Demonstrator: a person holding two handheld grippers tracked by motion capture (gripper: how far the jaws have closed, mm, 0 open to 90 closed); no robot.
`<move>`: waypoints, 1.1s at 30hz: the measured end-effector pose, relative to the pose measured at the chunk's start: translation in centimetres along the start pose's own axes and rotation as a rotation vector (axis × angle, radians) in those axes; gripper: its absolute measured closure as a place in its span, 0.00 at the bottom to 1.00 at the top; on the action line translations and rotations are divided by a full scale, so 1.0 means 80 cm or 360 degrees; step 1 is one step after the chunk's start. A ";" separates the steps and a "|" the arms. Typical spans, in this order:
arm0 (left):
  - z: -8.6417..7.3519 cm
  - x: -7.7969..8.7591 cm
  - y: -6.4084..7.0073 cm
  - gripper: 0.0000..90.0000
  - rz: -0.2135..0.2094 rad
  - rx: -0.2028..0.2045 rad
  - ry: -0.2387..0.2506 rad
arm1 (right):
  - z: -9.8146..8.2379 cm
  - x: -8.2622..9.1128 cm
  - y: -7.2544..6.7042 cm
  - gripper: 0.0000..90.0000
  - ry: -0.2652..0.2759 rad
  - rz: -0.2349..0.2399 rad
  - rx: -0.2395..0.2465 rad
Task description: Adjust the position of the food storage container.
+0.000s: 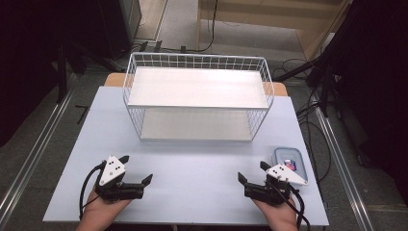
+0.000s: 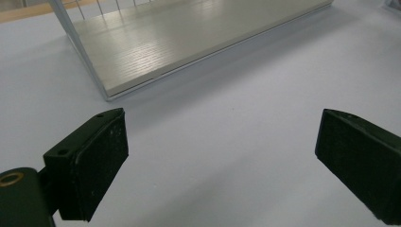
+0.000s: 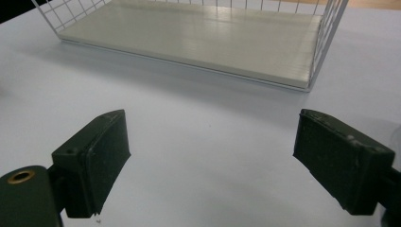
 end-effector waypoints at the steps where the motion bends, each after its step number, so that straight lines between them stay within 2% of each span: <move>1: 0.000 0.000 0.000 0.05 -0.0007 -0.0002 0.0000 | 0.000 0.001 0.001 0.13 0.0005 -0.0002 0.0000; 8: -0.002 -0.005 0.002 0.05 -0.0011 -0.0003 -0.0007 | -0.002 0.003 -0.001 0.14 0.0002 -0.0012 0.0025; 15: 0.000 0.000 0.003 0.05 -0.0008 -0.0013 0.0008 | -0.002 0.006 -0.004 0.14 0.0015 0.0003 0.0031; 26: 0.002 0.004 0.002 0.05 -0.0009 -0.0009 0.0022 | -0.001 0.014 0.004 0.16 0.0036 -0.0006 0.0011; 28: 0.002 0.004 0.001 0.05 -0.0007 -0.0006 0.0031 | -0.002 0.017 0.011 0.25 0.0023 -0.0016 0.0008; 30: 0.002 0.005 0.001 0.05 -0.0001 -0.0002 0.0029 | -0.003 0.019 0.014 0.28 0.0013 -0.0023 0.0005; 33: 0.002 0.005 0.001 0.05 0.0000 -0.0005 0.0029 | -0.004 0.025 0.025 0.39 0.0005 -0.0032 -0.0034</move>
Point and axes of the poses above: each handheld gripper's, and its own axes: x roughly backward along the jaws, z roughly out of its top, y roughly to its right, the point moved 10 cm from there along -x, roughly forward along the jaws, and after that the axes turned 11 degrees about -y, right-handed, at the moved point
